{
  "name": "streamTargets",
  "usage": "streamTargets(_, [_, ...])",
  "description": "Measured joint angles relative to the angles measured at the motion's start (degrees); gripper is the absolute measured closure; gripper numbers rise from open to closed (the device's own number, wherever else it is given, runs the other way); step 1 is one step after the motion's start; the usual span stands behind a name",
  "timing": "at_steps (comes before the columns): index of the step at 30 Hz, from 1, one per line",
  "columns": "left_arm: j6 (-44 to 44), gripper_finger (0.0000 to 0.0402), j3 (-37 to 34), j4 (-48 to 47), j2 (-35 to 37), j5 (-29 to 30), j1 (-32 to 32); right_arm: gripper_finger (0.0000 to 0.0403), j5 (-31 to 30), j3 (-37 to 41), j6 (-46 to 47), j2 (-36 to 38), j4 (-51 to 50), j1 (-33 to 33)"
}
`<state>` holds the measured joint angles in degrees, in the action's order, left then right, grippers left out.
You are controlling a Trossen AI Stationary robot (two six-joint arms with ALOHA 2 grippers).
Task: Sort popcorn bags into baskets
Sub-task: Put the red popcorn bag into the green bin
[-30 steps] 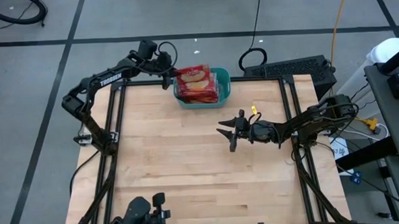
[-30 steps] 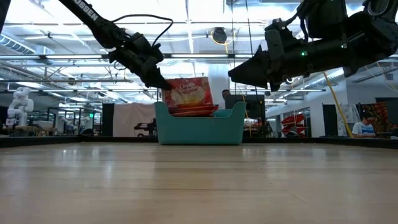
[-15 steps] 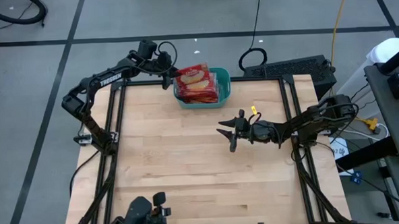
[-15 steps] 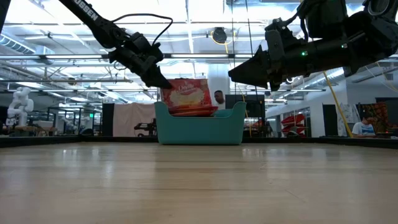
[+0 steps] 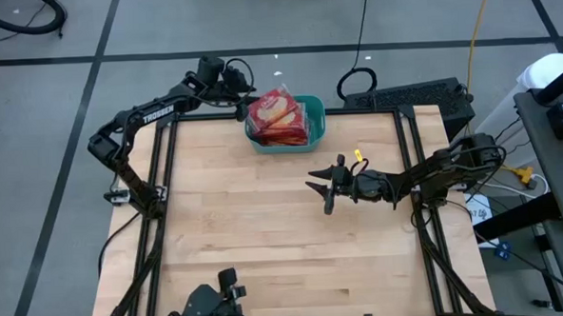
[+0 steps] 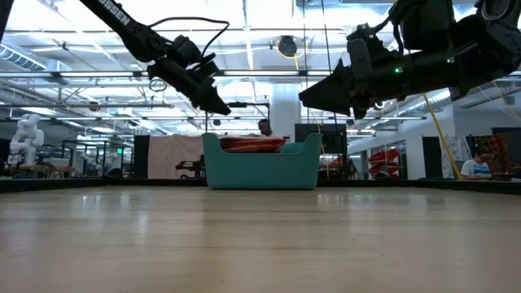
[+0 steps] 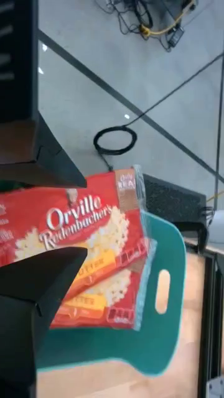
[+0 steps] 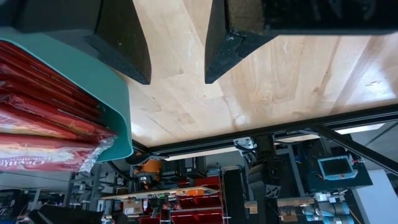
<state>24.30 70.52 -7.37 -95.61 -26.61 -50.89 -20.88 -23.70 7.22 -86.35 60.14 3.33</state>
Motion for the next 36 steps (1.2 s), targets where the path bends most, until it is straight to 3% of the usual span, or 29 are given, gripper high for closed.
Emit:
streamTargets(6, [-0.04, 0.0270, 0.00, 1.14, -0.59, 1.01, 3.03, 0.0261, -0.02, 0.00, -0.78, 0.00, 0.00, 0.00])
streamTargets(11, [-0.86, 0.0300, 0.00, 8.56, -4.90, 8.48, 6.23, 0.0261, -0.18, 0.00, -1.26, 0.00, 0.06, -0.28])
streamTargets(18, [1.04, 0.0329, -0.07, 11.81, -10.32, 14.69, 10.51, 0.0261, -0.08, 0.00, -0.44, -0.02, 0.02, -0.36])
streamTargets(28, [3.03, 0.0341, 0.09, 8.92, -11.94, 13.68, 12.52, 0.0261, -0.04, 0.00, -0.42, -0.02, -0.04, -0.35])
streamTargets(33, [2.81, 0.0341, 0.03, 8.24, -11.66, 10.70, 12.56, 0.0261, -0.04, 0.00, -0.42, -0.02, -0.13, -0.35])
streamTargets(36, [2.24, 0.0341, -0.06, 8.09, -11.69, 5.93, 12.54, 0.0261, -0.02, 0.00, -0.42, -0.02, -0.13, -0.35])
